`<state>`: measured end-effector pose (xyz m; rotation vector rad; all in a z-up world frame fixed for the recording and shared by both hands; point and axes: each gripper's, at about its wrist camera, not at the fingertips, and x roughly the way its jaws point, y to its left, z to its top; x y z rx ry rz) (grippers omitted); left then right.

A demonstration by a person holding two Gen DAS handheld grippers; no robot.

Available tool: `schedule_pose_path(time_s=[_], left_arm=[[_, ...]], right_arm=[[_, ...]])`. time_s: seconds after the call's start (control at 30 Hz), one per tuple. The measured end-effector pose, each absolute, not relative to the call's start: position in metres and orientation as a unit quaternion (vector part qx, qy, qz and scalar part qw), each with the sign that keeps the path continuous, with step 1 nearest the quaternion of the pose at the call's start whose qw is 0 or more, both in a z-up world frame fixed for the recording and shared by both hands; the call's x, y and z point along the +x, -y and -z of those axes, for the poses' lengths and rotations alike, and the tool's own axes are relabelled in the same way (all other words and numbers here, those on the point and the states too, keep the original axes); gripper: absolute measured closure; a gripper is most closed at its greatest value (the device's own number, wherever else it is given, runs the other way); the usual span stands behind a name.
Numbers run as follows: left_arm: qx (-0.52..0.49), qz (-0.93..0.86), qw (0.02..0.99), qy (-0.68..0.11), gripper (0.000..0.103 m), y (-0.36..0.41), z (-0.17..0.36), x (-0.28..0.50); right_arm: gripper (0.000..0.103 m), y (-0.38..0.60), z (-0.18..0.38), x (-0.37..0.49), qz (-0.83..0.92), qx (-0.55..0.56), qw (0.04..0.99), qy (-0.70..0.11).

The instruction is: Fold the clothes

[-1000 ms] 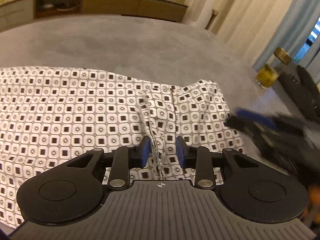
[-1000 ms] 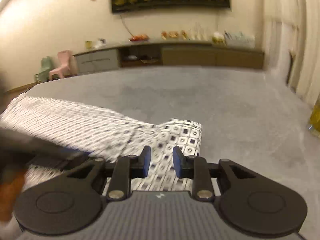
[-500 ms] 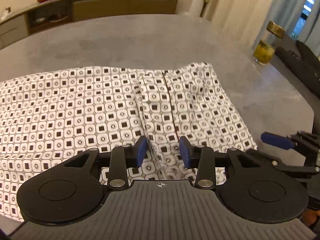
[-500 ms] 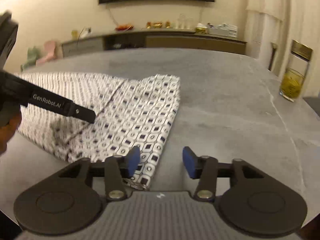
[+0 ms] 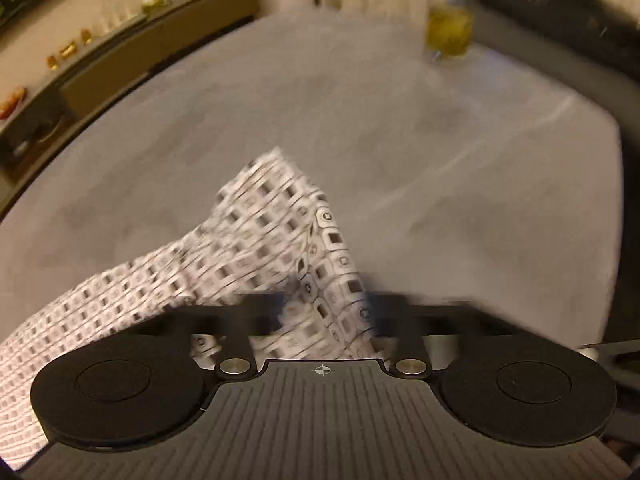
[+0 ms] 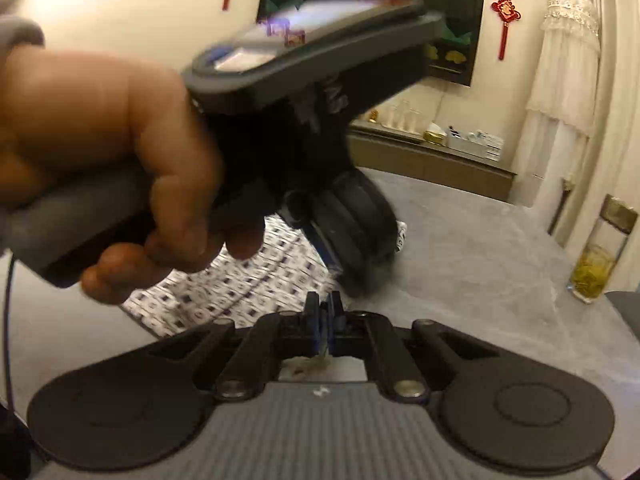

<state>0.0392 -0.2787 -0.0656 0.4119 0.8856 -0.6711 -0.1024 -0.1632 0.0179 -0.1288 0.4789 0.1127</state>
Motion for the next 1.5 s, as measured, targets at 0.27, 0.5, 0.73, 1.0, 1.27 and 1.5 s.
schedule_pose_path(time_s=[0.27,0.5,0.73,1.0,1.27,1.5], left_arm=[[0.034,0.262,0.876,-0.403,0.103,0.111,0.009,0.066],[0.005,0.184,0.87,-0.458,0.085,0.049,0.081,0.094],[0.0,0.171,0.888,-0.427,0.067,0.033,0.096,0.074],[-0.058,0.153,0.894,-0.416,0.068,-0.014,0.095,0.073],[-0.095,0.146,0.901,-0.397,0.065,-0.068,0.073,0.052],[-0.089,0.181,0.893,-0.403,0.062,-0.057,0.081,0.044]], right_arm=[[0.047,0.156,-0.028,-0.104,-0.173,0.001,0.962,-0.212],[0.069,0.11,-0.003,-0.051,-0.221,0.003,0.93,-0.295],[0.068,0.103,-0.011,-0.042,-0.226,-0.042,0.908,-0.351],[0.072,0.084,-0.006,0.001,-0.205,-0.081,0.907,-0.358],[0.074,0.106,-0.009,0.023,-0.151,-0.146,0.905,-0.37],[0.072,0.138,-0.031,0.037,-0.069,-0.13,0.905,-0.4]])
